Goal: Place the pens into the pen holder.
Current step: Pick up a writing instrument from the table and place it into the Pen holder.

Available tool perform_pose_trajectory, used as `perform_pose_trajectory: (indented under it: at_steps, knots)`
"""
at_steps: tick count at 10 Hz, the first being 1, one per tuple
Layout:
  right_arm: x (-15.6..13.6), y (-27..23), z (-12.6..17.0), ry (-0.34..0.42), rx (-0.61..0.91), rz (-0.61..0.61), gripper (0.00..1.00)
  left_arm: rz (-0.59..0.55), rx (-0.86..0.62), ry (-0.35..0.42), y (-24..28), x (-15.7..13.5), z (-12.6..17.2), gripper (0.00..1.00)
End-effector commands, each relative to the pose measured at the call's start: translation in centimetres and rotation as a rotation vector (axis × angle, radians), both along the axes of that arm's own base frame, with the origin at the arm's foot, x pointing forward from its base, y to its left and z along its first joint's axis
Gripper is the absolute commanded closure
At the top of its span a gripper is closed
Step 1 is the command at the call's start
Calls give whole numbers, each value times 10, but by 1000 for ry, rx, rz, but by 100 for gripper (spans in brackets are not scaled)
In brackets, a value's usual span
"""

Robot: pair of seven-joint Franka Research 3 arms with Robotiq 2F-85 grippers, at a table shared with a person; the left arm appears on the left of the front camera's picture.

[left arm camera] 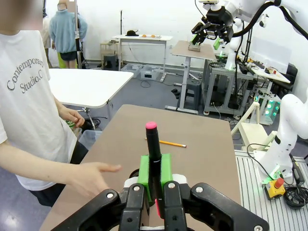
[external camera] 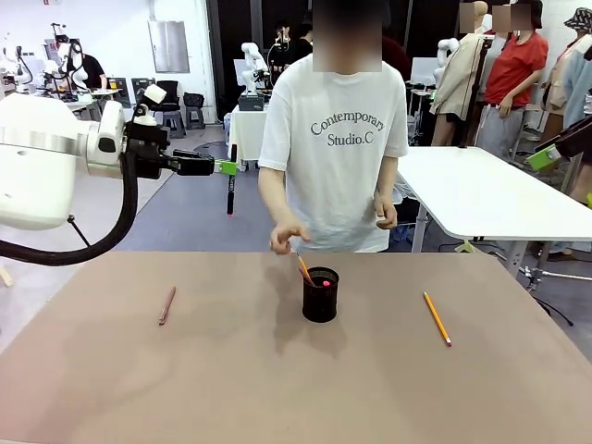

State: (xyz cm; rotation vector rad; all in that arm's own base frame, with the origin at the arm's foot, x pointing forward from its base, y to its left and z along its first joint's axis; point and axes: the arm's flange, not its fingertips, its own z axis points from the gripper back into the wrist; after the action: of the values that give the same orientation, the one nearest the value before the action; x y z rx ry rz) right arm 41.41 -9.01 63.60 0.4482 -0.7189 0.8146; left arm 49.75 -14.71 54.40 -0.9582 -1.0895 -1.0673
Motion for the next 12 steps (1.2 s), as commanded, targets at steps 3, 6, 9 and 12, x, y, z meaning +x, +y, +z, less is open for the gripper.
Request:
perform_pose_trajectory:
  at_steps: [3, 6, 9, 12]
  knots:
    - [0, 0, 1, -3, 1, 3, 0, -11, 0, -2, 0, -1, 1, 100]
    - [0, 0, 1, -3, 1, 3, 0, -11, 0, -2, 0, -1, 1, 100]
    - [0, 0, 1, -3, 1, 3, 0, -4, -1, -17, -14, 0, 0, 100]
    - [0, 0, 1, -3, 1, 3, 0, 24, -36, -26, -62, 17, -30, 100]
